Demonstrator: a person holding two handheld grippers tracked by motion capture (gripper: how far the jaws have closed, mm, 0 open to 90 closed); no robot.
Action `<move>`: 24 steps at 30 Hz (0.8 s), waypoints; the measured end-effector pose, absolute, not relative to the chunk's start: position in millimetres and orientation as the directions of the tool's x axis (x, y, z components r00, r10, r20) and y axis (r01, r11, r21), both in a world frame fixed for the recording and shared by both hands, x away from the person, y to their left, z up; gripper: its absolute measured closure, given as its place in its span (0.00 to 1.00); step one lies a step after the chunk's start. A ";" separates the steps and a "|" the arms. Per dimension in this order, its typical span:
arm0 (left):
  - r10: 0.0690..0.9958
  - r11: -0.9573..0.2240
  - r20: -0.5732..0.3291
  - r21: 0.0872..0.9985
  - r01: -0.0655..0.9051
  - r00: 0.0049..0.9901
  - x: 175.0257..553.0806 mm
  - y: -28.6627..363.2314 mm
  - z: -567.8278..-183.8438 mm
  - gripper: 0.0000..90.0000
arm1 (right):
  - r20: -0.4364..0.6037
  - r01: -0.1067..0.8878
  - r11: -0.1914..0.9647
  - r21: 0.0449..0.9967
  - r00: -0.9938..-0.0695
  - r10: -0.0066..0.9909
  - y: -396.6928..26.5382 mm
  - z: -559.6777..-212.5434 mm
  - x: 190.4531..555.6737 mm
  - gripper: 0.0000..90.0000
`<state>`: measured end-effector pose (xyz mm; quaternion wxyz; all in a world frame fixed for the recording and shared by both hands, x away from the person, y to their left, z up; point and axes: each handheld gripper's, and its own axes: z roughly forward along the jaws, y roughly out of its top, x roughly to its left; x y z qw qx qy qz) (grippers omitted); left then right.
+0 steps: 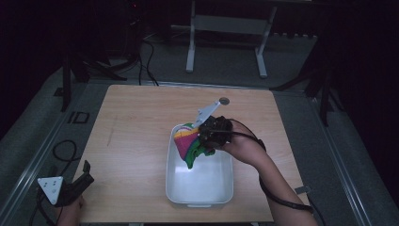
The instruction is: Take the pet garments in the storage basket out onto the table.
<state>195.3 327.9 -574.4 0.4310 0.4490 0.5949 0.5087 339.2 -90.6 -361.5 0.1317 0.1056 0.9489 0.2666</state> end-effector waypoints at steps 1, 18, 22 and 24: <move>0.973 0.078 -0.054 0.992 0.098 -0.225 195.2 328.0 -574.3 0.02 | -0.202 0.127 0.831 0.541 -0.940 0.276 -92.8 -356.8 339.3 0.76; 0.972 0.075 -0.052 0.993 0.096 -0.228 195.1 327.4 -574.4 0.02 | -0.264 0.213 0.805 0.553 -0.872 0.412 -158.1 -325.8 353.2 0.76; 0.972 0.074 -0.050 0.992 0.099 -0.229 195.1 327.4 -574.3 0.02 | -0.266 0.249 0.789 0.561 -0.849 0.457 -179.4 -323.2 356.8 0.76; 0.972 0.075 -0.051 0.992 0.100 -0.229 195.3 327.6 -574.3 0.02 | -0.267 0.264 0.779 0.569 -0.837 0.478 -190.2 -323.0 358.8 0.76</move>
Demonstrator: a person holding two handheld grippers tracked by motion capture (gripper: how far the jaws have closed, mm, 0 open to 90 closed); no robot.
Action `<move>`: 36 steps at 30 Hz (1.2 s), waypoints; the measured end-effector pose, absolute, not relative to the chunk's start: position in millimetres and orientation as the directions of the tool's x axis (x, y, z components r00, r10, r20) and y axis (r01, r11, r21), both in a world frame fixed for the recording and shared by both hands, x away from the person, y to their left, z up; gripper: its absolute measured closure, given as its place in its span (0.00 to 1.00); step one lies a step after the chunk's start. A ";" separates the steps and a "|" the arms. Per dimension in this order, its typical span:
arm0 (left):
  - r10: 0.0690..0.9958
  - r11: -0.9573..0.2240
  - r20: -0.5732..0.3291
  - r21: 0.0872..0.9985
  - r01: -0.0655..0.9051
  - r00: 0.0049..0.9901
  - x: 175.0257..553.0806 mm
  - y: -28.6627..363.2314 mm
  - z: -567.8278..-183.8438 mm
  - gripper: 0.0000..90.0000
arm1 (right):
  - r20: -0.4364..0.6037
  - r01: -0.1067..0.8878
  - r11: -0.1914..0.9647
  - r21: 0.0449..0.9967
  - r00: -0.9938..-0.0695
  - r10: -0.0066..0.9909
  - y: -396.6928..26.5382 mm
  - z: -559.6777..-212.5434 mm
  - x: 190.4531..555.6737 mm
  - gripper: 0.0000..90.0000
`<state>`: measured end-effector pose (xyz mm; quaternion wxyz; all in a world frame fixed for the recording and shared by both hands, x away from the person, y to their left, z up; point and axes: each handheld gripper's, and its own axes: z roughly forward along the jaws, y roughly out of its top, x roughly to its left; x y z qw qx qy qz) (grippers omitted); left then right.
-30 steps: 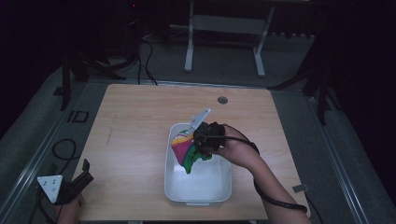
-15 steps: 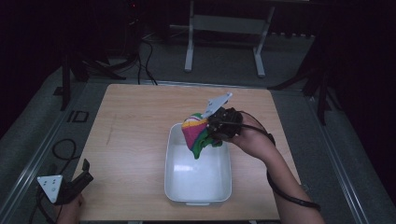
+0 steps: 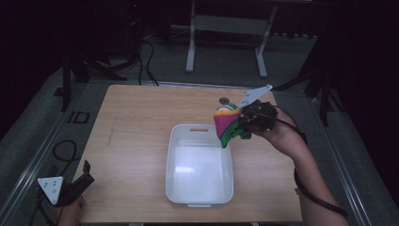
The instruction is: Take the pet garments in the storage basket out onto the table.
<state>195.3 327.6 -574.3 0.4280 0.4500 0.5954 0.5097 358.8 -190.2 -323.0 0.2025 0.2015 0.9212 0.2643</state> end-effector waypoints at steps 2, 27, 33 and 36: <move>0.972 0.076 -0.052 0.992 0.099 -0.230 195.3 327.5 -574.3 0.02 | -0.262 0.277 0.773 0.570 -0.831 0.491 -197.1 -323.1 360.0 0.76; 0.972 0.070 -0.045 0.992 0.101 -0.230 195.1 327.3 -574.3 0.02 | -0.198 0.488 0.668 0.562 -0.705 0.681 -278.9 -398.3 394.0 0.75; 0.972 0.070 -0.045 0.993 0.099 -0.230 195.0 327.3 -574.4 0.02 | -0.202 0.514 0.650 0.559 -0.676 0.708 -277.5 -433.5 408.5 0.75; 0.972 0.070 -0.046 0.993 0.098 -0.229 195.0 327.3 -574.4 0.02 | -0.212 0.528 0.650 0.547 -0.663 0.718 -275.8 -453.4 416.1 0.75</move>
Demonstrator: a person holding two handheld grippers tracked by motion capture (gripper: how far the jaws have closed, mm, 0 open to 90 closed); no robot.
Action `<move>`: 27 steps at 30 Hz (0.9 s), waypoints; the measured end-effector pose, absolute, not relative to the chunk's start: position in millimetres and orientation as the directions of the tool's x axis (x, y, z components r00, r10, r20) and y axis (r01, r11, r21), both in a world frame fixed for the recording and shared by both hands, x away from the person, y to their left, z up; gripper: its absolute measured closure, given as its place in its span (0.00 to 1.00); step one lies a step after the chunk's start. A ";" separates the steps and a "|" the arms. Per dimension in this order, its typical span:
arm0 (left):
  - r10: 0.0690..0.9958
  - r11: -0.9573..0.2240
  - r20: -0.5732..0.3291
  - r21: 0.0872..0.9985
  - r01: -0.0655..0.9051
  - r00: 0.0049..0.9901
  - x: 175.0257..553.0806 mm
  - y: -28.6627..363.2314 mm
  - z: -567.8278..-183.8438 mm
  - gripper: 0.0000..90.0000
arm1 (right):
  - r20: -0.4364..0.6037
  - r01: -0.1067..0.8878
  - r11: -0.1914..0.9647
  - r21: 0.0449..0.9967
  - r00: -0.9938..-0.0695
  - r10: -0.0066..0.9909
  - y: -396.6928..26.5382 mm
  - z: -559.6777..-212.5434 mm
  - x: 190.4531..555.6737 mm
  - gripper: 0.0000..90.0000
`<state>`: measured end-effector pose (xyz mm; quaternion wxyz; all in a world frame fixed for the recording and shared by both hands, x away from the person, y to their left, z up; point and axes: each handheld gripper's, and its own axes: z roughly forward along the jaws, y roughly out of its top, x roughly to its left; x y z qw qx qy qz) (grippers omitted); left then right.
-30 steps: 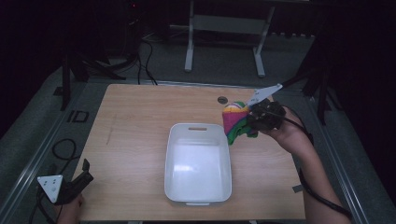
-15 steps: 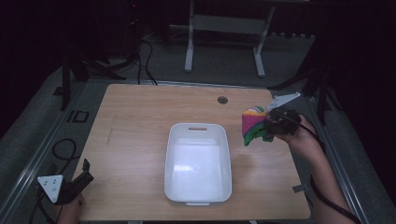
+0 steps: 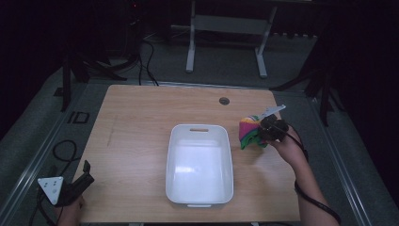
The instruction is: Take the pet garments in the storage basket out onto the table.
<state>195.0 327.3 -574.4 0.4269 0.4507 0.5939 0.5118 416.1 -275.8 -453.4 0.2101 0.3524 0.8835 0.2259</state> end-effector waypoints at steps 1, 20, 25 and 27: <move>0.972 0.069 -0.045 0.993 0.098 -0.229 195.0 327.2 -574.4 0.02 | -0.214 0.528 0.650 0.547 -0.663 0.718 -275.0 -457.9 417.4 0.75; 0.973 0.065 -0.042 0.993 0.096 -0.227 194.6 327.1 -574.5 0.02 | -0.155 0.598 0.598 0.534 -0.626 0.764 -261.2 -531.9 427.6 0.74; 0.973 0.067 -0.043 0.993 0.095 -0.228 194.7 326.8 -574.5 0.02 | -0.131 0.614 0.581 0.534 -0.619 0.774 -261.7 -533.0 427.5 0.67; 0.973 0.070 -0.047 0.993 0.093 -0.228 194.6 326.9 -574.6 0.02 | -0.146 0.613 0.600 0.515 -0.627 0.765 -258.6 -530.3 426.1 0.52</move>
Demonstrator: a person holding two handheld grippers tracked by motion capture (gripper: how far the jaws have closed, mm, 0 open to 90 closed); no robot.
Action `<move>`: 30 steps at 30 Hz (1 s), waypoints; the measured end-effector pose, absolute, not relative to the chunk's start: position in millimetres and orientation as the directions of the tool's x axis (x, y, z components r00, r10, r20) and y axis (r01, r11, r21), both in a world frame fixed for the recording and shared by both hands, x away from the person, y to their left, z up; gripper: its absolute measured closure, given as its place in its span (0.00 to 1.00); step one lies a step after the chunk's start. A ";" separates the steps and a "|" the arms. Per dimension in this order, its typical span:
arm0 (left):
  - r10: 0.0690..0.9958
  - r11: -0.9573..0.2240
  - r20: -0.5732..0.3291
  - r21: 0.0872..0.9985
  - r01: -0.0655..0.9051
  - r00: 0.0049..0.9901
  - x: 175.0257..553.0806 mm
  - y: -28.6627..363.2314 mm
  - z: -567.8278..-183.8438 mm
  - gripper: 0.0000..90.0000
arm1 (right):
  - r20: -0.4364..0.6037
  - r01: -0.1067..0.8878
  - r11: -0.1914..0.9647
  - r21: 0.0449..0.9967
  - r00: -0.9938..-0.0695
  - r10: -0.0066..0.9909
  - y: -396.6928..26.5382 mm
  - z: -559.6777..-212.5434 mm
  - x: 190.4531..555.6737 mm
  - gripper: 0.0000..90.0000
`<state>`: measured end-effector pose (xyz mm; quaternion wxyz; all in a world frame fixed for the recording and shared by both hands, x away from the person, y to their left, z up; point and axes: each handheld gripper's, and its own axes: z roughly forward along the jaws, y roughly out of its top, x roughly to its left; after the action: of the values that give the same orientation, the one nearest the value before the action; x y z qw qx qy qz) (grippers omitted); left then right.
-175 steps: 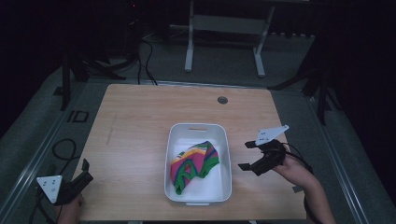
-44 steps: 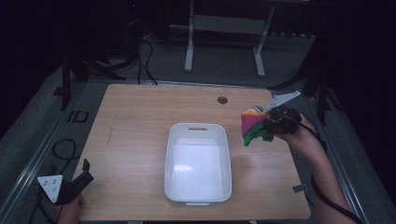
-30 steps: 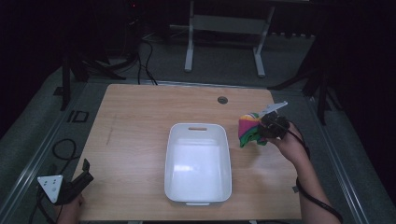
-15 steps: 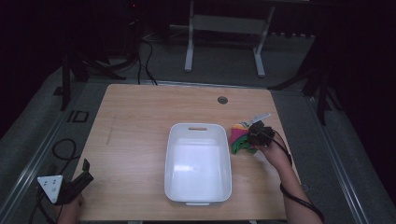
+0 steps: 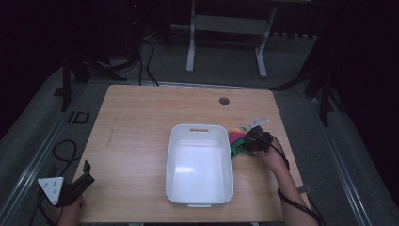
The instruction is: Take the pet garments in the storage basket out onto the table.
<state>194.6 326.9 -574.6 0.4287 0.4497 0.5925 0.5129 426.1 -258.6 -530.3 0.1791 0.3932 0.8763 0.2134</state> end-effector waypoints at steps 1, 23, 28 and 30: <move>0.972 0.070 -0.047 0.993 0.093 -0.228 194.6 326.9 -574.6 0.02 | -0.147 0.611 0.602 0.515 -0.628 0.764 -258.9 -528.2 425.6 0.48; 0.972 0.064 -0.040 0.993 0.097 -0.231 194.9 326.5 -574.5 0.02 | -0.053 0.528 0.397 0.751 -0.551 0.833 -331.1 -497.5 350.2 0.13; 0.971 0.065 -0.041 0.993 0.097 -0.234 194.8 326.2 -574.5 0.02 | -0.049 0.523 0.348 0.778 -0.501 0.864 -351.1 -507.3 337.5 0.12; 0.972 0.065 -0.041 0.993 0.096 -0.233 194.8 326.2 -574.5 0.02 | -0.051 0.520 0.333 0.786 -0.483 0.874 -357.0 -510.9 332.0 0.12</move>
<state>194.8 326.2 -574.5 0.4254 0.4502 0.5927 0.5149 332.0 -357.0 -510.9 0.2420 0.4470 0.7797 0.3655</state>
